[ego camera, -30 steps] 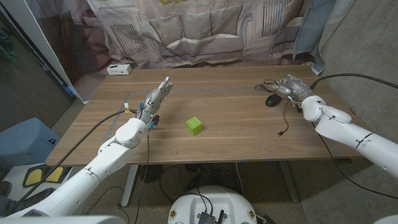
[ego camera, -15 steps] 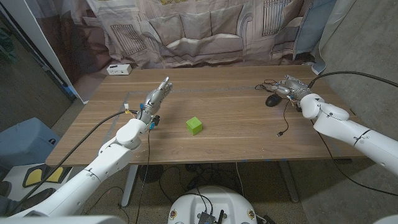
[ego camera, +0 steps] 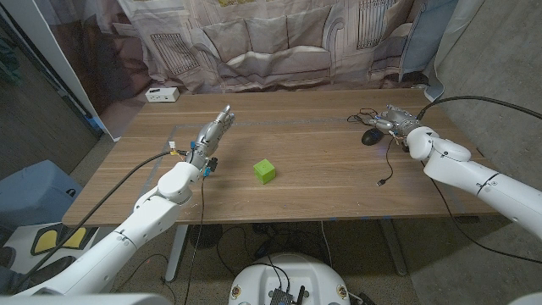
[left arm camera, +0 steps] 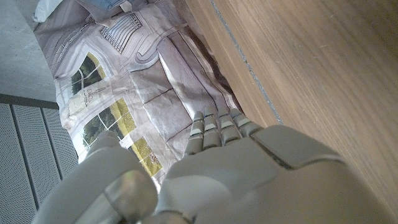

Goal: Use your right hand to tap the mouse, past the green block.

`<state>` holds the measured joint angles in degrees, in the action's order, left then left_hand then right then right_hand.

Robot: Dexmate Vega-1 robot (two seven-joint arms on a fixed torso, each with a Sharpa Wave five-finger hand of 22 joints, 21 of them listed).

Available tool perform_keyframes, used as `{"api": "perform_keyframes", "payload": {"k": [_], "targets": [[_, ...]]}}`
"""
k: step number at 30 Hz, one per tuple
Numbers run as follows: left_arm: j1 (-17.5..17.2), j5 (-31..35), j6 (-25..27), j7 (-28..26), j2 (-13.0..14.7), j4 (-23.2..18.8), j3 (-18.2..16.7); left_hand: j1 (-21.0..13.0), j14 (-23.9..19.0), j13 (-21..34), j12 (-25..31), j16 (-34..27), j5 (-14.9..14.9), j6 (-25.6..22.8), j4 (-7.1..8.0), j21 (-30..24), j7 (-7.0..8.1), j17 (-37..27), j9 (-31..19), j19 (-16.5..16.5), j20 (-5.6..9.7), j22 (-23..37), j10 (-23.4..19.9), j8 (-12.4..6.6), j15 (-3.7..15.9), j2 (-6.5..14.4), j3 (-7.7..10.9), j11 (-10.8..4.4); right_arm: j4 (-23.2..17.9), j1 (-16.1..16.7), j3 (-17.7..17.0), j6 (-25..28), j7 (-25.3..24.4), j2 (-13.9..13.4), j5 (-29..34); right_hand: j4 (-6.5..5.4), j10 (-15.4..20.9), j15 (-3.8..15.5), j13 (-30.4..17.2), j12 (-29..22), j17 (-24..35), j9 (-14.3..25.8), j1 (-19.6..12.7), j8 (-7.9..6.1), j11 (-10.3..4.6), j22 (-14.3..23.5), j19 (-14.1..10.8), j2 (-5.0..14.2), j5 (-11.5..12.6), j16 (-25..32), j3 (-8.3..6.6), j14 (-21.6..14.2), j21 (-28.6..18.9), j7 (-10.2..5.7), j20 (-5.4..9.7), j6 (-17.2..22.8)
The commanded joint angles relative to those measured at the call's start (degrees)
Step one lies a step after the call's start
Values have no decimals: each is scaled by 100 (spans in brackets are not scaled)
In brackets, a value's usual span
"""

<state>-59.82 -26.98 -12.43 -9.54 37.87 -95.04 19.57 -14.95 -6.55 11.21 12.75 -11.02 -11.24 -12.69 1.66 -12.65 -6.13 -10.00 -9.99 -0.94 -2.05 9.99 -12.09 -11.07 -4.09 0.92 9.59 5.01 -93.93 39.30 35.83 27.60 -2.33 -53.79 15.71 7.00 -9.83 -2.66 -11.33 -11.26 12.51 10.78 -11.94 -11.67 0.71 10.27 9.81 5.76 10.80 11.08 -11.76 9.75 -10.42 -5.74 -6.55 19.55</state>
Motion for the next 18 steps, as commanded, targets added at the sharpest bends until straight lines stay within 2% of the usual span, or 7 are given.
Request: {"api": "perform_keyframes", "payload": {"k": [1,18], "targets": [[6,-2,-3,13,-8,14,4,-8,-16,6,13,11,14,2,-42,11,-11,-22,-28,-37,-5,28,-33,9,-36,54,10,-10,189,-103,107,-30,50,84,1,12,-583,-9,-22,-34,15,31,-57,-30,-7,15,1196,26,-22,56,-64,1406,-48,25,-6,79],[-36,-19,49,-17,12,-12,-4,-23,31,7,-12,33,19,26,-65,71,-7,-23,-29,62,-52,29,5,22,-40,75,18,-14,465,-273,291,58,174,193,72,55,-449,-25,-21,-88,11,29,-106,-42,9,13,1071,-2,-45,108,-90,1307,-112,-14,8,150]]}}
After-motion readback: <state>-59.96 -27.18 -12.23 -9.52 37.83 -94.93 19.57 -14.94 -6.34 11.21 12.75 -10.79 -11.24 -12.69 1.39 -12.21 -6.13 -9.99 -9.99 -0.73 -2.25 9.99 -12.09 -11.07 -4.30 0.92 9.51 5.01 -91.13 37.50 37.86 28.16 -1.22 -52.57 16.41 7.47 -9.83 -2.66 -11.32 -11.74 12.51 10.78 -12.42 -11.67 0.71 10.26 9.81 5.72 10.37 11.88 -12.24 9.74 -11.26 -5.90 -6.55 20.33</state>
